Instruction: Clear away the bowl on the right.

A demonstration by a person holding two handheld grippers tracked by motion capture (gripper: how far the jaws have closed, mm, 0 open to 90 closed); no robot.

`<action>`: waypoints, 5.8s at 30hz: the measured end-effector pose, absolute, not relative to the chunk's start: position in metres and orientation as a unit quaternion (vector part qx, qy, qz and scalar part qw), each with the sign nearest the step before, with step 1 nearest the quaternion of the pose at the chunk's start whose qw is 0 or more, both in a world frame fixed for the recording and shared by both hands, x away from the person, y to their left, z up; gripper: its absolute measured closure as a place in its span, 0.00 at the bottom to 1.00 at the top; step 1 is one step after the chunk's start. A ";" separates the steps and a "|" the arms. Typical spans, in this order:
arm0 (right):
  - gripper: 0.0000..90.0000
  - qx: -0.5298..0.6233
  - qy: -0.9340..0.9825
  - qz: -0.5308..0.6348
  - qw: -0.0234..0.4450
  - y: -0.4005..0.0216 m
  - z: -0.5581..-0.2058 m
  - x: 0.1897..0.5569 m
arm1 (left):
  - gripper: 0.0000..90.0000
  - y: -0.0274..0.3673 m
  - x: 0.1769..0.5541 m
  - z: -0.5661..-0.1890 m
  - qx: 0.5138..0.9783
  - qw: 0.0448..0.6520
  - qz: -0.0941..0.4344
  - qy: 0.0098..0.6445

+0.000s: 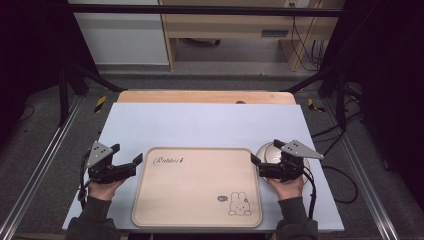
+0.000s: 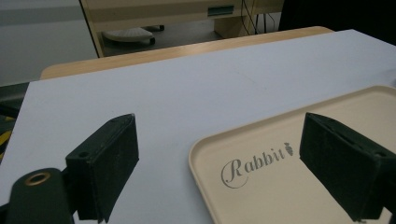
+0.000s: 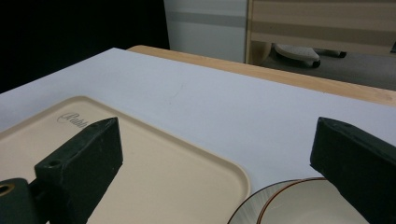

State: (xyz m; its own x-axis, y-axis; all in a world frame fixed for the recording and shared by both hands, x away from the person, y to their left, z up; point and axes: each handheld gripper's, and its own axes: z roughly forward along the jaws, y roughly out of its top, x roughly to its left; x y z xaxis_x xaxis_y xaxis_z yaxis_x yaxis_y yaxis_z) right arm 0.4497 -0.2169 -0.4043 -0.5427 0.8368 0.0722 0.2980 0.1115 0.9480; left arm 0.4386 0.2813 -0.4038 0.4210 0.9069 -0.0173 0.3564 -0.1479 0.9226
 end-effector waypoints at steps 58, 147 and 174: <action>0.05 0.455 0.680 0.502 0.281 -0.248 -0.388 0.448 | 0.14 0.277 0.440 -0.409 0.711 0.465 0.284 0.446; 0.63 0.610 0.692 0.318 0.217 -0.301 -0.440 0.474 | 0.17 0.270 0.442 -0.415 0.729 0.448 0.278 0.436; 0.83 0.626 0.686 0.317 0.192 -0.302 -0.444 0.479 | 0.17 0.269 0.442 -0.416 0.732 0.447 0.275 0.435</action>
